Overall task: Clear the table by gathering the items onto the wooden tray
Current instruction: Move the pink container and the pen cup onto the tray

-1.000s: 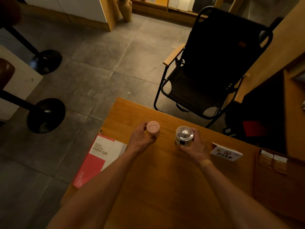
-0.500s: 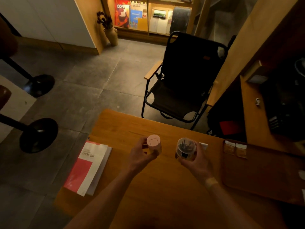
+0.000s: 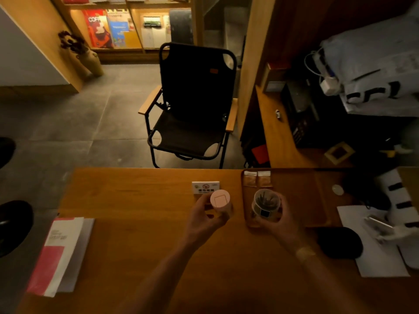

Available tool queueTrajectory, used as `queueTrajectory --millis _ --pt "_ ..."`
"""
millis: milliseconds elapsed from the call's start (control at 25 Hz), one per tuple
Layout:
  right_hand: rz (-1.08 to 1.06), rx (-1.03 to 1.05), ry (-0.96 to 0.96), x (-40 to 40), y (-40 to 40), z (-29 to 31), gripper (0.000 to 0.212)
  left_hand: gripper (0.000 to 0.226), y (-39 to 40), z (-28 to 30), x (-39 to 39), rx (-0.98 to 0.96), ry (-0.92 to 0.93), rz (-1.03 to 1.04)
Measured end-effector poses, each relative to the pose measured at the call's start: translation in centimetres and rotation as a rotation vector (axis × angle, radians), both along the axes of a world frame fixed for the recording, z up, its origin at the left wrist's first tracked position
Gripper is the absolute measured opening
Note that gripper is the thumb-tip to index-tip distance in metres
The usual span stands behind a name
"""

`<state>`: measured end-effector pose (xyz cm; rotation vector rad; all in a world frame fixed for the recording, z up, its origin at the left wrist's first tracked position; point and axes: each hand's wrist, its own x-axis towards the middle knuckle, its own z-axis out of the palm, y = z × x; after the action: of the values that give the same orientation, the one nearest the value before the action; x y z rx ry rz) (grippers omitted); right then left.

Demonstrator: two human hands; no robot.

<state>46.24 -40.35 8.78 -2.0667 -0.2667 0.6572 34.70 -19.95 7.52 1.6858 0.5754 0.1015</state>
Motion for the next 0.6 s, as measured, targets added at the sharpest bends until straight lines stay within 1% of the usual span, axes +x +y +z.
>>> queueTrajectory --millis 160,360,480,600 --pt "-0.011 -0.010 -0.015 3.3 -5.3 0.1 0.084 0.052 -4.8 0.0 3.3 0.018 0.014 -0.032" --pt "-0.015 -0.004 -0.046 6.8 -10.1 -0.2 0.079 0.056 -9.1 -0.4 6.5 0.038 0.037 -0.013" --pt "0.006 -0.053 -0.116 8.4 -11.8 -0.6 0.074 0.057 -10.2 -0.7 8.0 0.029 0.049 -0.023" --pt "0.020 -0.077 -0.122 10.0 -12.9 -1.3 0.074 0.056 -10.8 -1.2 9.6 0.034 0.061 -0.071"
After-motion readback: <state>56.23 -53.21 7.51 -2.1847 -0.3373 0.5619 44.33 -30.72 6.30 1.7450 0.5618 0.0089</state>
